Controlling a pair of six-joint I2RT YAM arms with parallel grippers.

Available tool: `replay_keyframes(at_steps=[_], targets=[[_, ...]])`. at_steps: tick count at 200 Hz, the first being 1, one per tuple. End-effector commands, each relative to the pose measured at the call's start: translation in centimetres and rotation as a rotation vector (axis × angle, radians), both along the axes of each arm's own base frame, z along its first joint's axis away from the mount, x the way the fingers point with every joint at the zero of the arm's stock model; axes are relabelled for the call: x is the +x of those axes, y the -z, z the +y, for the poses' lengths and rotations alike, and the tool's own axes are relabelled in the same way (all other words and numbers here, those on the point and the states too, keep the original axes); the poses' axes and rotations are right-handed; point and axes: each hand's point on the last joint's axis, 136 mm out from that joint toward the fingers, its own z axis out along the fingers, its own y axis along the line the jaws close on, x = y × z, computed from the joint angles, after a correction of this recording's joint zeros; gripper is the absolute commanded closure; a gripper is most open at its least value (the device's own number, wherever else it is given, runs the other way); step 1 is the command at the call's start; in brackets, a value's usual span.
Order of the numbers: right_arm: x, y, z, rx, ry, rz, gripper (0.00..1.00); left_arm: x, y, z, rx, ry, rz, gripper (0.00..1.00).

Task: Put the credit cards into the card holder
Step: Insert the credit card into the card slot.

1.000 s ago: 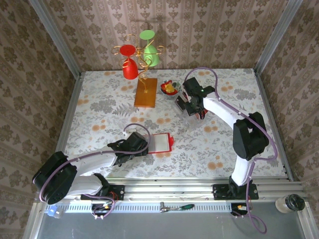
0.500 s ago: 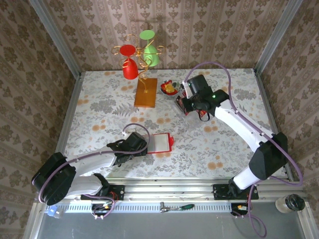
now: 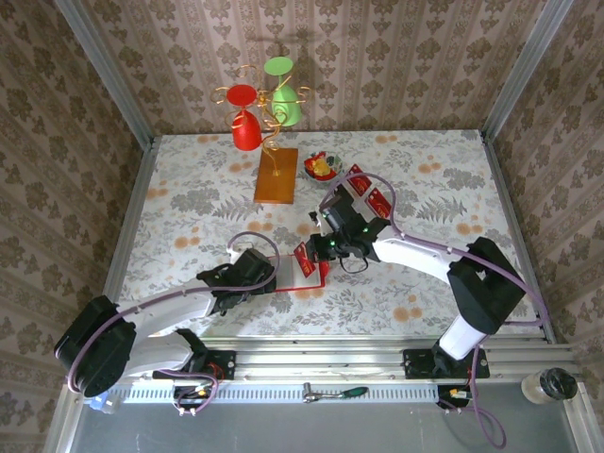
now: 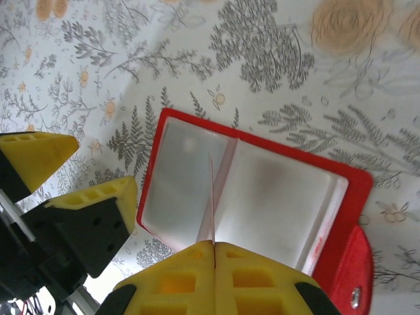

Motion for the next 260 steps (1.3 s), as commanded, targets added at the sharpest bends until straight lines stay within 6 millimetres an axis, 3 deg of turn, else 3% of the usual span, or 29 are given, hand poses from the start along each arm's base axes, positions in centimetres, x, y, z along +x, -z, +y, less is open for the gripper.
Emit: replay_keyframes(at_steps=[1, 174, 260], targets=[[0.3, -0.3, 1.8, 0.118, 0.035, 0.025, 1.00, -0.1, -0.2, 0.9, 0.024, -0.019, 0.001, 0.00], [-0.3, 5.3, 3.7, 0.094, 0.042, 0.127, 1.00, 0.3, -1.0, 0.8, 0.009, -0.021, -0.018, 0.00], [-0.7, 6.3, 3.4, 0.078, 0.052, 0.146, 1.00, 0.9, -1.0, -0.6, -0.012, 0.010, -0.011, 0.00]])
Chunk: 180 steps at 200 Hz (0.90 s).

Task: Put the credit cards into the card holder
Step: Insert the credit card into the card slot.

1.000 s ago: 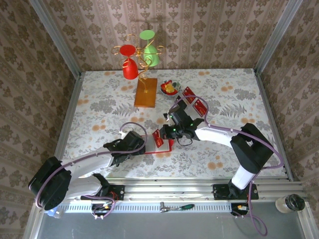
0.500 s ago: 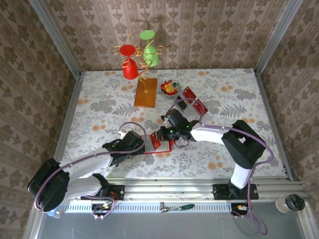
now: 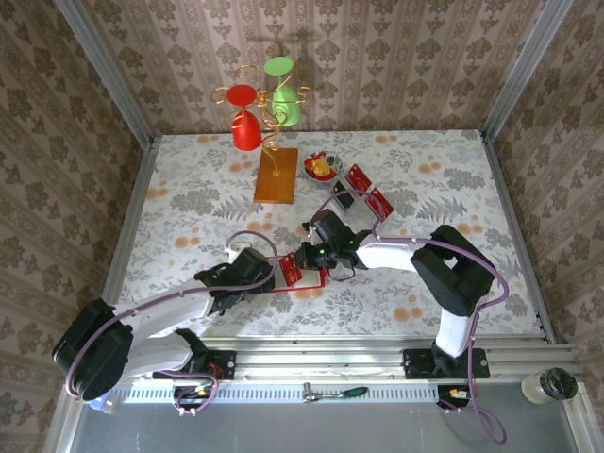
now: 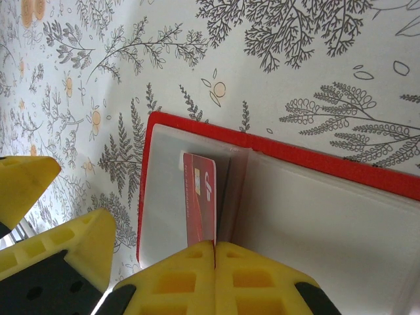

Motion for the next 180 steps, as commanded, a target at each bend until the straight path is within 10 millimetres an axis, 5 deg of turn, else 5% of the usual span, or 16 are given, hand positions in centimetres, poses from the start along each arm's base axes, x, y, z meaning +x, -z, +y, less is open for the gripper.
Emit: replay_keyframes(at_steps=[1, 79, 180], targets=[[-0.6, 1.3, -0.1, -0.024, -0.001, 0.033, 1.00, 0.9, -0.7, -0.9, -0.017, 0.015, -0.014, 0.00], [-0.8, 1.6, 0.0, -0.027, -0.002, 0.036, 1.00, 0.8, 0.0, -2.2, -0.017, 0.045, -0.002, 0.00], [-0.9, 1.0, 0.5, -0.009, -0.010, 0.036, 1.00, -0.2, 1.9, -1.1, 0.049, 0.021, 0.043, 0.00]])
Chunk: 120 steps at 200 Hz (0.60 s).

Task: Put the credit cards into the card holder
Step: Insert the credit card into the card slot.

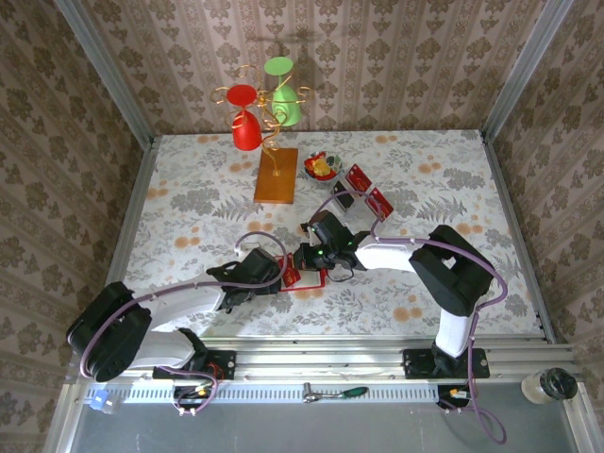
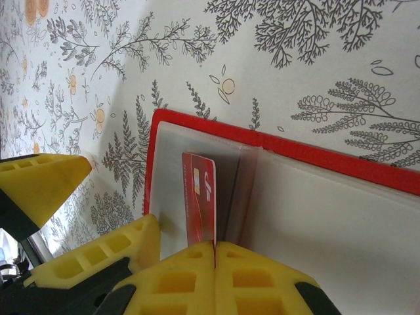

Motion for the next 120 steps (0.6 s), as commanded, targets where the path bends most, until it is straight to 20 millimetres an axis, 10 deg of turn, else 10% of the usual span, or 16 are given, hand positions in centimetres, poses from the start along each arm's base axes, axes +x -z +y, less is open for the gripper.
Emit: replay_keyframes(at_steps=[1, 66, 120], targets=[[-0.7, 1.0, 0.0, -0.017, -0.006, 0.037, 1.00, -0.2, 0.3, 0.5, 0.030, -0.018, 0.005, 0.00], [2.0, -4.4, -1.8, 0.059, 0.062, -0.044, 1.00, -0.8, 0.6, 1.2, 0.053, -0.042, 0.015, 0.00], [2.7, -4.3, -3.3, 0.131, 0.168, -0.078, 1.00, -1.1, 0.9, 1.6, 0.057, -0.059, 0.018, 0.00]])
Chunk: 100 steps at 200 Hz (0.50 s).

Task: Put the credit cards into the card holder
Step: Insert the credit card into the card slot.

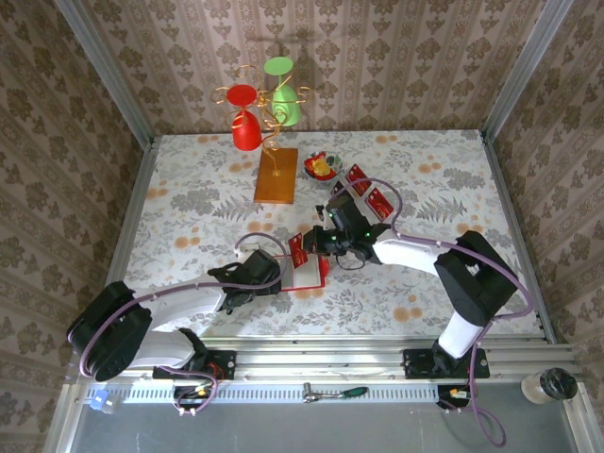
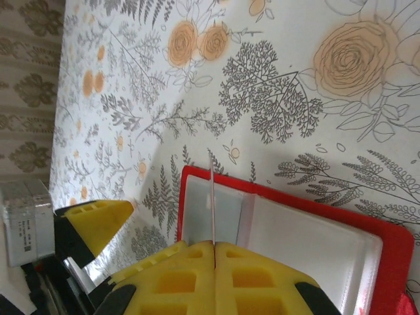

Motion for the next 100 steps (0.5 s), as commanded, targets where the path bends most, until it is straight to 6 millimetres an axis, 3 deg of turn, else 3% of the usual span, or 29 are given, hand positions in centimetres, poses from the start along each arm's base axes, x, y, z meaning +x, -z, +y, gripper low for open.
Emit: replay_keyframes(at_steps=[1, 100], targets=[[-0.2, 0.3, -0.3, 0.043, 0.051, -0.008, 1.00, -0.9, 0.9, 1.5, 0.058, -0.026, 0.026, 0.00], [-0.8, 1.7, -0.3, 0.146, 0.146, -0.074, 1.00, -1.1, 0.9, 1.8, 0.067, -0.037, 0.022, 0.00]])
